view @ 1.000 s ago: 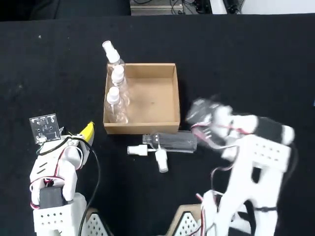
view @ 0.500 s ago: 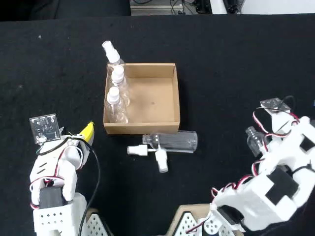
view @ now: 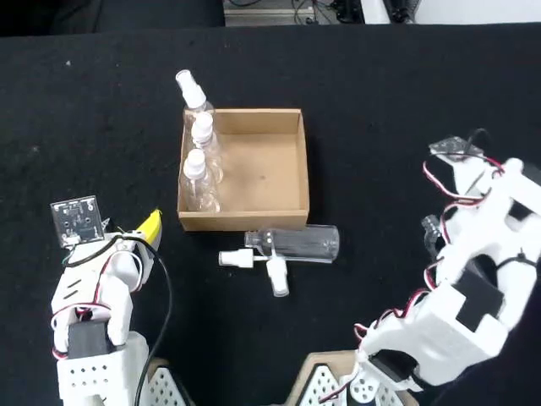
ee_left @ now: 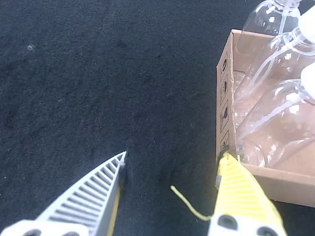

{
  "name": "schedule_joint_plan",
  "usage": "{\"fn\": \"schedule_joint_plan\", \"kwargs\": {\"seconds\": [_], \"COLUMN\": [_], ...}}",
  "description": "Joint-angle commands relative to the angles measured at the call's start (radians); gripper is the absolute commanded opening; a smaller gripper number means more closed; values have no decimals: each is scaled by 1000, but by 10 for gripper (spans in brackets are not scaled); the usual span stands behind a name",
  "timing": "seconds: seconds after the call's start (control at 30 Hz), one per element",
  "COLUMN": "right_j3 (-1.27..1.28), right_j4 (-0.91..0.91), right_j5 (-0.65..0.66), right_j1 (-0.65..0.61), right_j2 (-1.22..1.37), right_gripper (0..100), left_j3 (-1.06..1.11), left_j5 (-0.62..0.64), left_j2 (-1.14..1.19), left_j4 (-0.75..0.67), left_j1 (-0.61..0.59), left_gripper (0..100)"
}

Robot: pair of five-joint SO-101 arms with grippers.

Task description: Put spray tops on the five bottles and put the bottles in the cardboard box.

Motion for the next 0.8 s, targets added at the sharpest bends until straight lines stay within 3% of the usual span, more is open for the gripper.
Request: {"fn": "schedule_joint_plan", "kwargs": {"seconds": [0.0,0.2,0.4,0.53,0.6,0.73,0.77], "right_j3": [-22,73,282,314,312,271,252], "right_j4": [14,-11,-282,-347,-348,-341,-333], "right_j5": [52,78,80,77,78,81,78], "right_j1": [-32,-29,8,20,20,14,14], "right_j2": [-2,-2,-8,-2,-4,-13,-15], "right_gripper": [321,319,319,315,266,5,23], "left_j3": [-27,-28,-25,-25,-25,-25,-25], "left_j5": [3,3,3,3,3,3,3], "left_j2": [-14,-14,-14,-14,-14,-14,-14], "left_j4": [-26,-26,-25,-23,-21,-21,-21], "left_j1": [-12,-12,-12,-4,-4,-4,-4], "left_gripper": [270,270,270,270,270,270,270]}}
